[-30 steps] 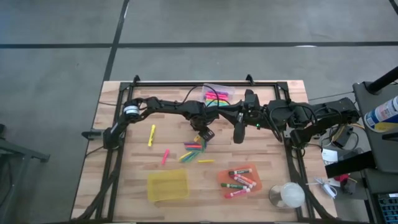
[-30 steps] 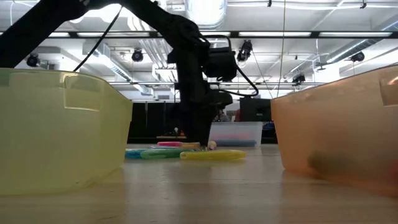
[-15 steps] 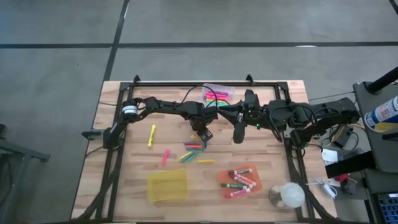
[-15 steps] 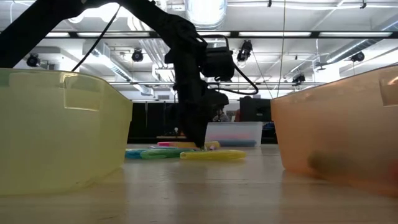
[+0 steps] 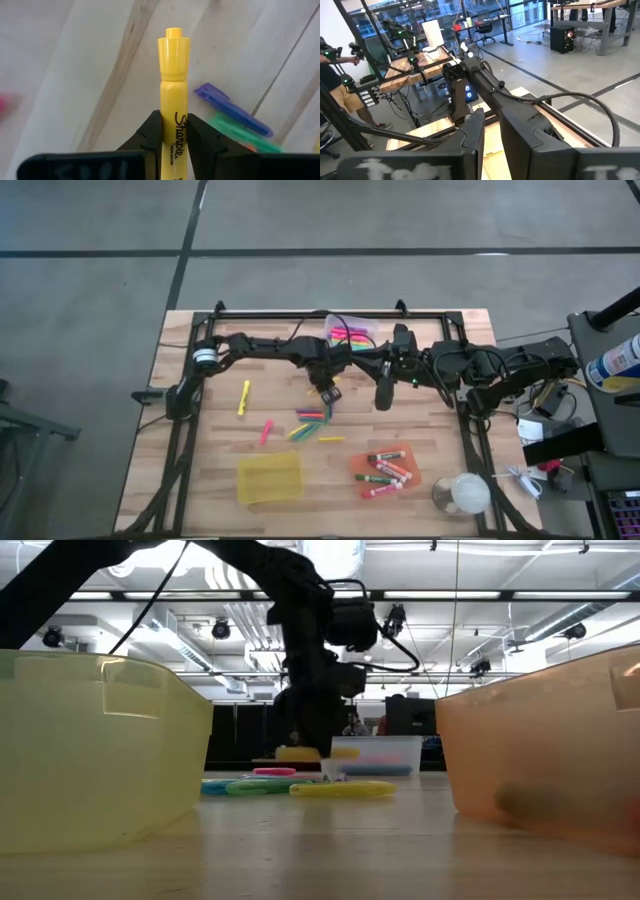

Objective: Pick & Place Markers
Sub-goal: Put the orange highlighter pen into the transparent bin

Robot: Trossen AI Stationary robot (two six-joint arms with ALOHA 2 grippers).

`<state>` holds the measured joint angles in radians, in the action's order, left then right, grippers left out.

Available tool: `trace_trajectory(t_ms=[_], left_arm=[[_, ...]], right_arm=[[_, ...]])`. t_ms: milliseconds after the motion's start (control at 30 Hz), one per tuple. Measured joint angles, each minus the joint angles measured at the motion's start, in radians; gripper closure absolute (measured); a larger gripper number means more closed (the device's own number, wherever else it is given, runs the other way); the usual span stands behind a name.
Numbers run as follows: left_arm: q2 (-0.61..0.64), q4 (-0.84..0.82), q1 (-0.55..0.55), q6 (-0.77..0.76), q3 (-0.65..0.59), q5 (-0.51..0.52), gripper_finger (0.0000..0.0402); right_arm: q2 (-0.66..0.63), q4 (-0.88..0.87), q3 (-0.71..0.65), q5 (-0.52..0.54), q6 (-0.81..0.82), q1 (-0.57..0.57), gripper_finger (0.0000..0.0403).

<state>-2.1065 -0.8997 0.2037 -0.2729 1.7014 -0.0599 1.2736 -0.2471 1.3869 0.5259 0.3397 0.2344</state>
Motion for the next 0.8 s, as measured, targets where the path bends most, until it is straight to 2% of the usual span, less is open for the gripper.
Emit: trace_trajectory(t_ms=[367, 667, 800], left_arm=[[0.028, -0.006, 0.037, 0.094, 0.110, 0.022, 0.0339], [0.029, 0.014, 0.113, 0.166, 0.173, 0.041, 0.0339], [0.029, 0.077, 0.156, 0.209, 0.186, 0.047, 0.0339]], right_arm=[[-0.002, 0.010, 0.000, 0.028, -0.008, 0.001, 0.0346], [-0.005, 0.139, 0.000, 0.027, -0.092, 0.011, 0.0346], [-0.008, 0.156, 0.000, 0.025, -0.115, 0.016, 0.0346]])
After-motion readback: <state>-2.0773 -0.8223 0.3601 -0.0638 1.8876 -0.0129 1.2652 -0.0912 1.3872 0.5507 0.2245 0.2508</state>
